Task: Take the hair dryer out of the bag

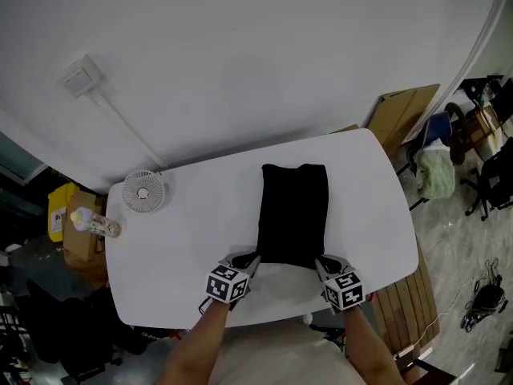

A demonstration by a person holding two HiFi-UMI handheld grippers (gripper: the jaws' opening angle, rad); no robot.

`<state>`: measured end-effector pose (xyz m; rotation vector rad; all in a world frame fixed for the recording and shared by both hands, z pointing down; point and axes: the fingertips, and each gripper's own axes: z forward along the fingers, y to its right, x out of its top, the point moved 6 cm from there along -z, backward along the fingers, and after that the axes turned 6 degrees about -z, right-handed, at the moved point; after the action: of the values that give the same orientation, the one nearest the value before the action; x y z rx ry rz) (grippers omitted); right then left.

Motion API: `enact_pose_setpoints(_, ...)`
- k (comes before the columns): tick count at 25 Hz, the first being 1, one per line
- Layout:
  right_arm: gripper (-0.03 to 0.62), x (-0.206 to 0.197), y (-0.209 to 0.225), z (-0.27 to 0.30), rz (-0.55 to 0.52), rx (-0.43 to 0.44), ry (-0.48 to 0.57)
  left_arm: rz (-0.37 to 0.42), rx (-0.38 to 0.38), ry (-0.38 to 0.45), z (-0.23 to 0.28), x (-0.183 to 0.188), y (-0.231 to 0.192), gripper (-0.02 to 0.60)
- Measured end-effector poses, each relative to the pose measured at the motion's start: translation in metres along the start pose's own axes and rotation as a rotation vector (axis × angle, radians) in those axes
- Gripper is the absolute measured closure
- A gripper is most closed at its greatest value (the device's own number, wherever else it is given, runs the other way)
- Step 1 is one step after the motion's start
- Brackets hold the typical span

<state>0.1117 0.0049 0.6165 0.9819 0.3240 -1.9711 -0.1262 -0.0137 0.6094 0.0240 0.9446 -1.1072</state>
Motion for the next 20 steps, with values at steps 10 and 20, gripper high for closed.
enact_pose_setpoints(10,0.572,0.002,-0.047,0.0,-0.04,0.187,-0.016,0.012,0.034,-0.019,-0.029,-0.007,-0.024,0.554)
enact_pose_setpoints(20,0.572,0.011,-0.125,0.014,-0.091,0.464,-0.021,0.021,0.065,-0.076,-0.074,-0.016,-0.069,0.554)
